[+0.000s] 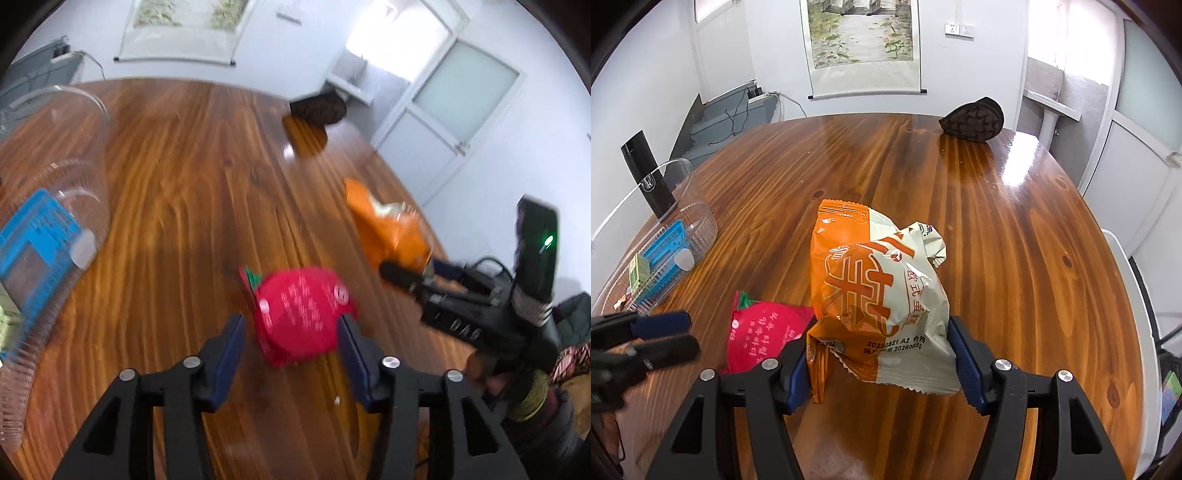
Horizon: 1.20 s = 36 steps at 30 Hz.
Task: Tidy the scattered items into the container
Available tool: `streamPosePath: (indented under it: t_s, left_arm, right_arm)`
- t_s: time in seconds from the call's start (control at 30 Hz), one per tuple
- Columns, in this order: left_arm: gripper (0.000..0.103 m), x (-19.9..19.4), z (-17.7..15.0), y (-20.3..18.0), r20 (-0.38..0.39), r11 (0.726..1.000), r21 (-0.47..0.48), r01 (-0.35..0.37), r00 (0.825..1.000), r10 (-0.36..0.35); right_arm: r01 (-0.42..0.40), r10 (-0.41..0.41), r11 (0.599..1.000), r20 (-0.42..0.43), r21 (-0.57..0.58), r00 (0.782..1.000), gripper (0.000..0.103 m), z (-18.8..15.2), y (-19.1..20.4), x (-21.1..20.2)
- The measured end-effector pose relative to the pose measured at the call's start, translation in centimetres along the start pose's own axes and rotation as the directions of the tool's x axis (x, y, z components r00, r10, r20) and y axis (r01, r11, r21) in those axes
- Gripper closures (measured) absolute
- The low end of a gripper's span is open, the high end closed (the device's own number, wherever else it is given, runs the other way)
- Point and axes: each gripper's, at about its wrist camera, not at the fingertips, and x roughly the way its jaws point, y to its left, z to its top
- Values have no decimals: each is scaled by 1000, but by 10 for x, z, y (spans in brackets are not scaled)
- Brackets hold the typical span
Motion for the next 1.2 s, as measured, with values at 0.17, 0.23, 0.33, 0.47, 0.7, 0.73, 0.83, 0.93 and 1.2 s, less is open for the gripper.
streamPosePath:
  t_s: [0.17,0.23,0.33,0.47,0.7,0.73,0.83,0.93,1.2]
  left_arm:
    - [40,13,-4,0,-13,1000,-1,18,1000,-18]
    - [40,14,-4,-2,-4,1000,4,19,1000,-19]
    - [40,17,-3,-7,8,1000,30,4,1000,-4]
    - [40,27,-5,-14,-17,997,71,-9,1000,10]
    - [42,37,-4,-8,-24,1000,20,-13,1000,14]
    - [43,38,-5,-8,-27,1000,15,-9,1000,9]
    - [62,42,-5,-7,-29,1000,7,1,1000,-1]
    - [90,41,-4,-7,-16,1000,2,19,1000,-19]
    - [103,11,-2,-20,78,999,16,49,996,-50]
  right_arm:
    - [2,-2,1000,-4,7,1000,37,-5,-6,-2]
    - [3,-3,1000,-8,6,1000,37,-6,-8,-1]
    - [4,-4,1000,-10,2,1000,37,-7,-10,-1]
    - [0,0,1000,-6,-6,1000,37,-6,-11,-1]
    - [-23,23,999,-4,-25,1000,37,-7,-8,2]
    - [-25,25,999,-6,-26,1000,37,-7,-8,2]
    - [-31,31,999,-16,-26,999,37,-7,-7,6]
    - [-43,42,999,-37,-24,998,37,-9,-4,11]
    - [-98,95,993,-61,-58,994,38,-15,16,14]
